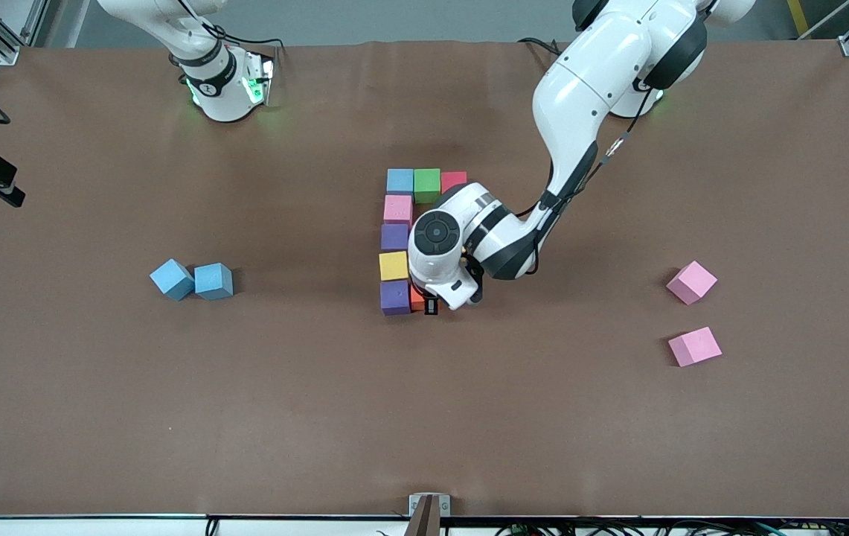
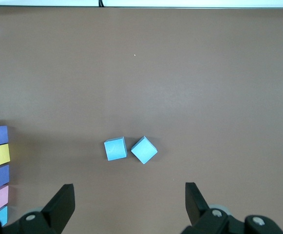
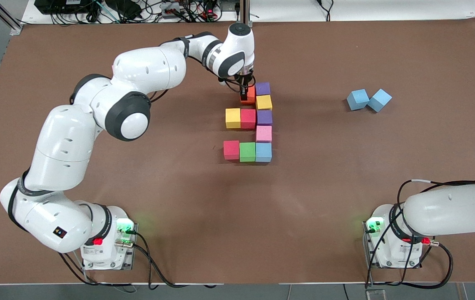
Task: Arrange 11 blocks into digit 3
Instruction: 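Open the left gripper to release the orange cube and lift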
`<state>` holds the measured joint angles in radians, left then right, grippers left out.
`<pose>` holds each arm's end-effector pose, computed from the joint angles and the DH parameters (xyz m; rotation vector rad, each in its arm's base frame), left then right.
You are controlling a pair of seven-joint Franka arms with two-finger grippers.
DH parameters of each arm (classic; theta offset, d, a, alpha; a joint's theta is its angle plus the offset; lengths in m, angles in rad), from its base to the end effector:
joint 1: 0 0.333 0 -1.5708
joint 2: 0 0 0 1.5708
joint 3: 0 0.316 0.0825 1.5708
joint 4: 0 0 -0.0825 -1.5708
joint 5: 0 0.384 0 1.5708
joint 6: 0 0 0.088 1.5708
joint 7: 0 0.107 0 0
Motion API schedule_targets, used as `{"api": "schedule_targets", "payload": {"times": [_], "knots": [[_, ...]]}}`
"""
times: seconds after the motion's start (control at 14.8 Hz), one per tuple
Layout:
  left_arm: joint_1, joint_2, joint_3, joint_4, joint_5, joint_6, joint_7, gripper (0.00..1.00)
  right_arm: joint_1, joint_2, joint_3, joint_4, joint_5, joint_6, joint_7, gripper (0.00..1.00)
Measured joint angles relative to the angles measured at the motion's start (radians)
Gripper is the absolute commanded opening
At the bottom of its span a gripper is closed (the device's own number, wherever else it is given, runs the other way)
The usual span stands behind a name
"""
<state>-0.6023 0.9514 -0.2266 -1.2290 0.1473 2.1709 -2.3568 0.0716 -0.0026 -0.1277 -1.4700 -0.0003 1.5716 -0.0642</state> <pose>0.5481 -0.5214 0.2001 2.2468 2.1765 -0.0968 0.5529 -0.0312 0.6736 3.1311 0.0126 0.1630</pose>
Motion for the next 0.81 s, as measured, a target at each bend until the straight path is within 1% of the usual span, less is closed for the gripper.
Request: {"api": "schedule_targets", "payload": {"times": [0.41, 0.47, 0.61, 0.68, 0.74, 0.81], "knots": [[-0.002, 0.001, 0.009, 0.002, 0.000, 0.010, 0.000, 0.04, 0.000, 0.000, 0.000, 0.000, 0.000, 0.000, 0.000, 1.00], [-0.002, 0.002, 0.010, 0.002, 0.000, 0.015, 0.000, 0.04, 0.000, 0.000, 0.000, 0.000, 0.000, 0.000, 0.000, 1.00], [-0.002, 0.002, 0.012, 0.003, 0.000, 0.019, 0.000, 0.09, 0.000, 0.000, 0.000, 0.000, 0.000, 0.000, 0.000, 1.00], [-0.002, 0.002, 0.012, 0.003, 0.000, 0.020, 0.000, 0.14, 0.000, 0.000, 0.000, 0.000, 0.000, 0.000, 0.000, 1.00], [-0.004, 0.002, 0.014, 0.003, 0.000, 0.020, 0.000, 0.21, 0.000, 0.000, 0.000, 0.000, 0.000, 0.000, 0.000, 1.00], [-0.008, 0.002, 0.017, 0.003, 0.000, 0.020, 0.000, 0.34, 0.000, 0.000, 0.000, 0.000, 0.000, 0.000, 0.000, 1.00]]}}
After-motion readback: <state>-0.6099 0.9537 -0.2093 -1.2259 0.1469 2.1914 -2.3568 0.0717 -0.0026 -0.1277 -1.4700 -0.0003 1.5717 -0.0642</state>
